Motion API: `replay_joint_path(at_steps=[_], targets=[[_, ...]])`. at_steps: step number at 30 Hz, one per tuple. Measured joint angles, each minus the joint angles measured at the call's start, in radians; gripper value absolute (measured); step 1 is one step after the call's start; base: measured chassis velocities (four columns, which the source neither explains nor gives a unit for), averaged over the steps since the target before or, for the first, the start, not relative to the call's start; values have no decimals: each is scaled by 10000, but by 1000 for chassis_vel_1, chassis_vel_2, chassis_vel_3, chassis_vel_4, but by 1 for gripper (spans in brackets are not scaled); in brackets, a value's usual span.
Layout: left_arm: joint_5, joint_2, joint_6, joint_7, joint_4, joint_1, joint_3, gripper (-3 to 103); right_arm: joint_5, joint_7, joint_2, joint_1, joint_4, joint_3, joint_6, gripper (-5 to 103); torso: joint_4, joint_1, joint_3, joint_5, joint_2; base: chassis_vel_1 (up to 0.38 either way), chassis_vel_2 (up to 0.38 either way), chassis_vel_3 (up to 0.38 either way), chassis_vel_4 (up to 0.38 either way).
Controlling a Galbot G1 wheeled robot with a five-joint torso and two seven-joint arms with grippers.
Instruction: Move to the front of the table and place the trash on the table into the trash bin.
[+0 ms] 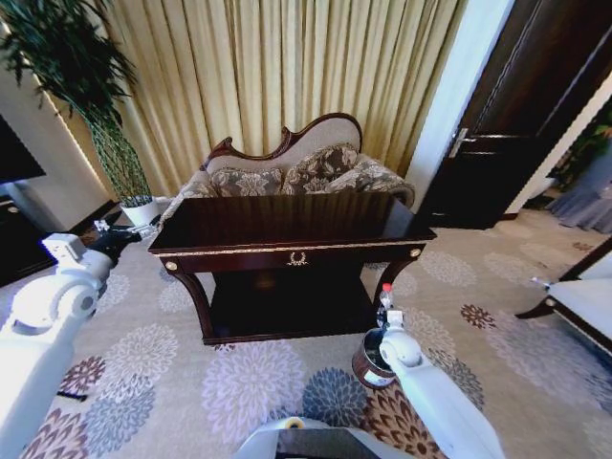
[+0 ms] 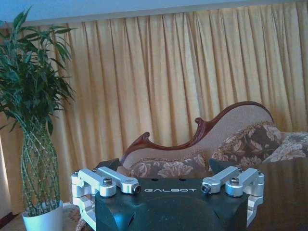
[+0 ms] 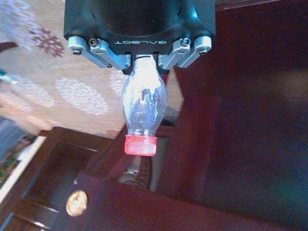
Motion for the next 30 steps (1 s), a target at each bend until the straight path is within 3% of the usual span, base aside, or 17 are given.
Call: replay_joint_path(at_steps=[11, 16, 17, 19, 21, 22, 24, 25, 26, 30], targets=[[-38, 81, -150, 38, 77, 30, -82, 100, -1610, 190, 758, 536, -2606, 383, 661, 19, -5, 0, 0, 1, 1, 0, 0, 0, 0], [-23, 56, -192, 53, 87, -39, 57, 100, -1863, 209, 935, 492, -2906, 558, 691, 34, -3, 0, 0, 0, 1, 0, 0, 0, 0], [-17, 37, -205, 54, 79, -50, 101, 100, -1909, 209, 993, 482, -2943, 617, 722, 44, -4, -1, 0, 0, 1, 0, 0, 0, 0], [-15, 28, -215, 56, 69, -52, 122, 100, -1919, 215, 1032, 481, -2944, 645, 733, 44, -4, 0, 0, 0, 1, 0, 0, 0, 0], [-8, 24, -250, 58, 50, -55, 146, 100, -1918, 242, 1086, 469, -2863, 659, 733, 56, -2, 0, 0, 2, 1, 0, 0, 0, 0], [-8, 24, -250, 58, 50, -55, 146, 100, -1918, 242, 1086, 469, -2863, 659, 733, 56, -2, 0, 0, 2, 1, 0, 0, 0, 0], [-6, 23, -274, 67, 48, -54, 148, 100, -1886, 289, 1083, 453, -2682, 609, 723, 68, -3, -1, 0, 0, 1, 0, 0, 0, 0], [-5, 24, -290, 69, 48, -51, 148, 100, -1869, 309, 1076, 448, -2616, 572, 714, 68, -3, 0, 0, 0, 1, 0, 0, 0, 0], [4, 25, -320, 71, 48, -37, 148, 100, -1832, 353, 1057, 445, -2525, 508, 701, 79, -2, 0, 0, 1, 1, 0, 0, 0, 0], [25, 39, -406, 74, 49, -6, 142, 100, -1696, 454, 977, 411, -2249, 395, 644, 89, -2, -1, 1, 1, 1, 0, 0, 0, 0]])
